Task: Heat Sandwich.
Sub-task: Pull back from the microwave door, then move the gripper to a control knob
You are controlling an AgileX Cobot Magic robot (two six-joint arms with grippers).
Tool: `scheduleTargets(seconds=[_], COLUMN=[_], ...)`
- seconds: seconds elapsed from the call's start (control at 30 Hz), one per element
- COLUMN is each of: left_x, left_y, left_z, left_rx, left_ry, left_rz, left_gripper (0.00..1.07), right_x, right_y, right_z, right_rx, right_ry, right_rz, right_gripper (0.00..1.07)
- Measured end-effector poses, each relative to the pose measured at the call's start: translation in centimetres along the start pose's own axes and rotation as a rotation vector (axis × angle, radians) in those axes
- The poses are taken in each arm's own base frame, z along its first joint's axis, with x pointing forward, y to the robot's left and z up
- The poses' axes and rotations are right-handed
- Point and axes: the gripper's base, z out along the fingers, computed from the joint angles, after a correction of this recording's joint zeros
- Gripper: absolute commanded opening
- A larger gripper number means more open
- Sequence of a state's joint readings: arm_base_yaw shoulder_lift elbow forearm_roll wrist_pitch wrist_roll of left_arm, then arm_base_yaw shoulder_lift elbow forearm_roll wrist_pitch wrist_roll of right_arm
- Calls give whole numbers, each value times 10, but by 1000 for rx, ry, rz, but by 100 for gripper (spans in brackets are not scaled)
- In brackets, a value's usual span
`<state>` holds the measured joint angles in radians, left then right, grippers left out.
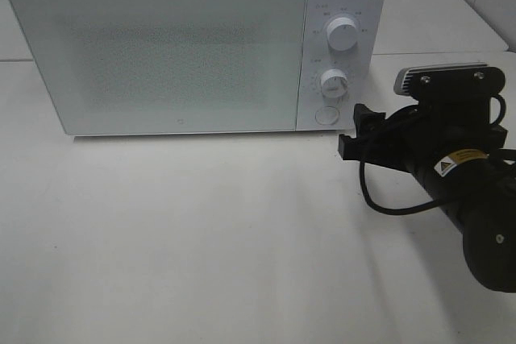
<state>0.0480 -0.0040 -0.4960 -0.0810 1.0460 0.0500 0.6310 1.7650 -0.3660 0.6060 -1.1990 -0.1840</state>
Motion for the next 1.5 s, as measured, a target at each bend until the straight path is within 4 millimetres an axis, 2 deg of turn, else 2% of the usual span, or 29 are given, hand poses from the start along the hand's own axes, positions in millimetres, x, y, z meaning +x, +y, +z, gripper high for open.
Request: scheduleTargets(seconds=[0.2, 0.73, 0.93, 1.27, 1.5], left_x=[0, 0, 0, 0, 0], left_y=[0, 0, 0, 0, 0], left_z=[0, 0, 0, 0, 0], left_rx=[0, 0, 0, 0, 0], left_ry=[0, 0, 0, 0, 0], left_rz=[0, 0, 0, 0, 0], left_gripper=[98, 98, 98, 98, 98], right_x=[1, -7, -4, 2, 4], right_y=[11, 37, 47, 47, 49], right_z=[9, 49, 67, 86, 89], right_rx=[-3, -1, 0, 26, 26], right_ry=[-3, -60, -67, -58, -51], right_rz=[9, 49, 56, 65, 66], right_gripper=[75, 75, 75, 75, 75])
